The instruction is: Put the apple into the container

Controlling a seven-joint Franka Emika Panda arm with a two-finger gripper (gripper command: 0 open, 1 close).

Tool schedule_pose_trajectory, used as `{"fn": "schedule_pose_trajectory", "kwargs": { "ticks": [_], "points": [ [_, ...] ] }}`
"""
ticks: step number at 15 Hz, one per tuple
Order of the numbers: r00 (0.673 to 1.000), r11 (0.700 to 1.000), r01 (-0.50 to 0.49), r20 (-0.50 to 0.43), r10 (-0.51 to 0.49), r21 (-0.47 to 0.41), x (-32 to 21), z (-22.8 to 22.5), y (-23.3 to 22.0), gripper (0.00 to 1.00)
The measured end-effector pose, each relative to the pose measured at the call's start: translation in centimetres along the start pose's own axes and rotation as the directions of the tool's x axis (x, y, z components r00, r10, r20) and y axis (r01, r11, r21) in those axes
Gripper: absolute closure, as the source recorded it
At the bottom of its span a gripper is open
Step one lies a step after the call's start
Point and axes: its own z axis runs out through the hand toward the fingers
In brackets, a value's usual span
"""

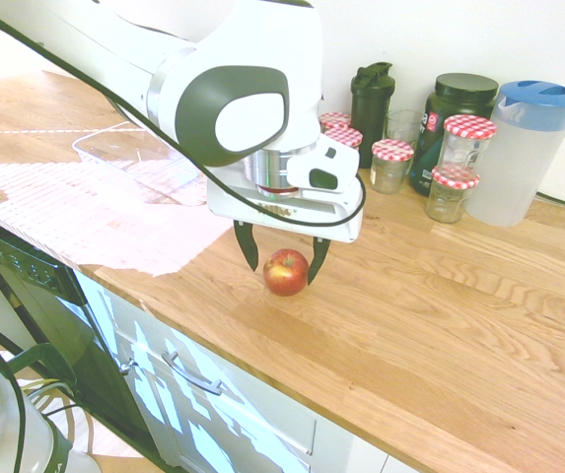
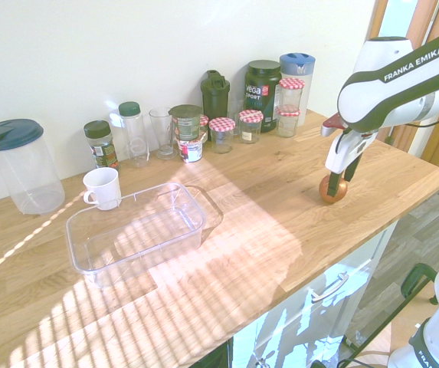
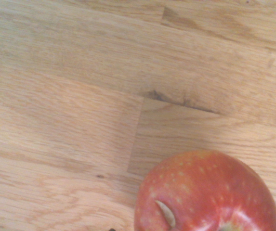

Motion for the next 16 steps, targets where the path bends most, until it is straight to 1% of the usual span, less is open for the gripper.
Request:
{"fn": "schedule_pose_trajectory", "kwargs": {
  "ticks": [9, 16],
  "points": [
    [1.0, 1.0, 0.011, -0.006, -0.011, -0.004, 0.3, 1.5, -1.1, 1.0],
    [1.0, 1.0, 0.005, -0.011, -0.005, -0.006, 0.6, 1.5, -1.6, 1.0]
  ]
}}
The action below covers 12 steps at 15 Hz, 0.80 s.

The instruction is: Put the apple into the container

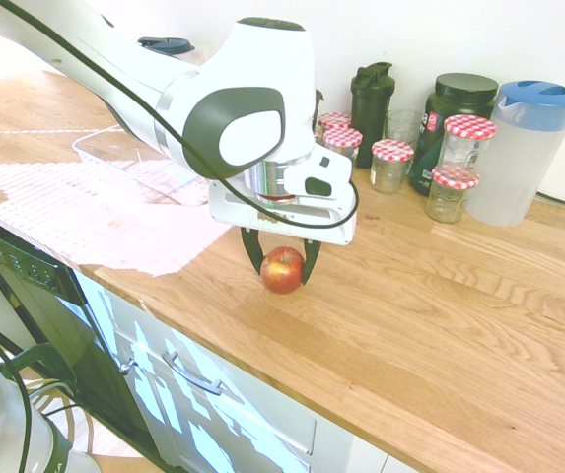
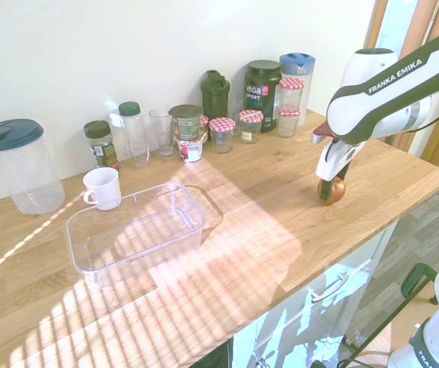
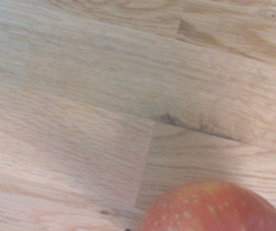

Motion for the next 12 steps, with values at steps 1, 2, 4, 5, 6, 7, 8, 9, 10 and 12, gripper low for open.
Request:
{"fn": "schedule_pose_trajectory", "kwargs": {
  "ticks": [1, 2, 4, 5, 6, 7, 8, 9, 10, 12],
  "points": [
    [1.0, 1.0, -0.006, 0.0, 0.006, 0.0, 0.4, -0.1, -0.1, 1.0],
    [1.0, 1.0, -0.012, 0.0, 0.012, -0.001, 1.0, -0.4, -0.2, 1.0],
    [1.0, 1.0, -0.028, -0.006, 0.028, 0.001, 2.2, -1.5, -0.6, 1.0],
    [0.999, 0.999, -0.038, -0.006, 0.038, 0.005, 2.7, -2.2, -0.9, 1.0],
    [0.999, 0.999, -0.047, -0.004, 0.047, 0.012, 3.2, -3.2, -1.4, 1.0],
    [0.999, 0.999, -0.049, -0.003, 0.049, 0.024, 3.8, -4.6, -2.3, 1.0],
    [0.999, 0.999, -0.042, -0.008, 0.042, 0.035, 4.2, -6.2, -3.9, 1.0],
    [0.999, 0.999, -0.027, -0.021, 0.028, 0.041, 4.3, -8.0, -6.2, 1.0],
    [0.999, 0.999, -0.008, -0.034, 0.01, 0.048, 3.9, -9.6, -9.2, 1.0],
    [0.998, 0.998, 0.034, -0.056, -0.03, 0.058, 1.7, -11.9, -15.9, 1.0]
  ]
}}
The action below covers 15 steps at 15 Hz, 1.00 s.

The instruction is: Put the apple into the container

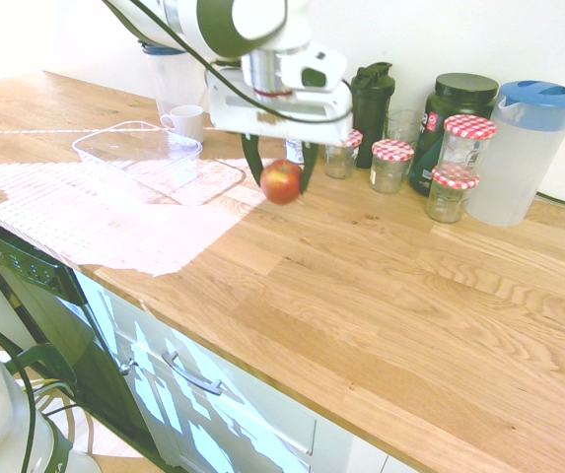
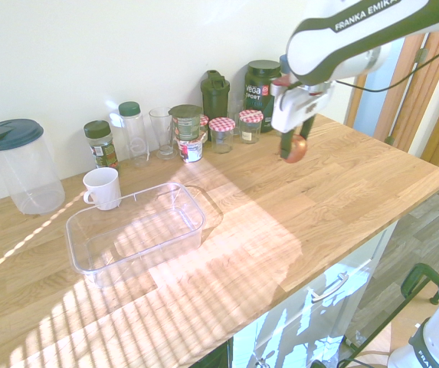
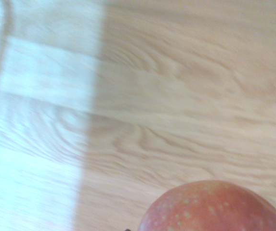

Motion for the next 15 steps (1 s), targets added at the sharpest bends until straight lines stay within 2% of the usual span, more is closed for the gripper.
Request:
{"fn": "schedule_pose_trajectory", "kwargs": {
  "ticks": [3, 7, 10, 14, 15],
  "points": [
    [0.998, 0.998, 0.061, -0.004, -0.061, 0.016, -4.7, -1.4, -9.4, 1.0],
    [0.991, 0.99, 0.132, 0.014, -0.133, 0.045, -10.9, 1.1, -17.5, 1.0],
    [0.985, 0.984, 0.166, 0.038, -0.169, 0.061, -14.0, 3.0, -21.7, 1.0],
    [0.985, 0.987, 0.153, 0.072, -0.156, 0.047, -14.2, 7.5, -23.6, 1.0],
    [0.986, 0.989, 0.145, 0.078, -0.147, 0.04, -14.1, 8.5, -23.8, 0.0]
  ]
}}
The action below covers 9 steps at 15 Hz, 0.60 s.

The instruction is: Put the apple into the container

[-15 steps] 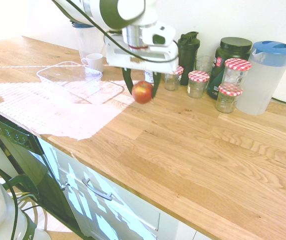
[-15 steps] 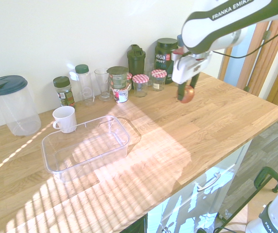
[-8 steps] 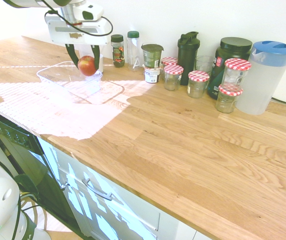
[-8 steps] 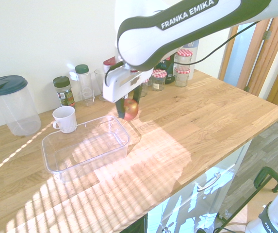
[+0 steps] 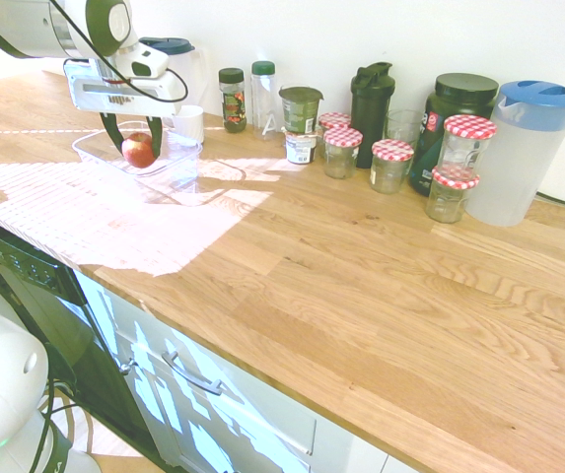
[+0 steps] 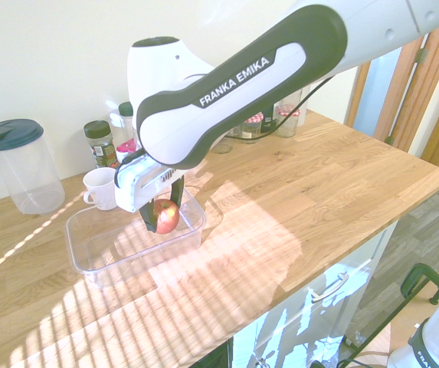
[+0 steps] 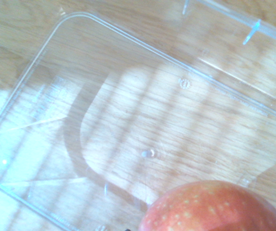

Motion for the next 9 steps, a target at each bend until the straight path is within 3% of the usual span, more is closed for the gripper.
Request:
{"fn": "schedule_pose_trajectory", "kwargs": {
  "ticks": [9],
  "points": [
    [1.0, 1.0, -0.028, -0.01, 0.028, -0.011, 0.6, 1.9, -0.4, 0.0]
  ]
}}
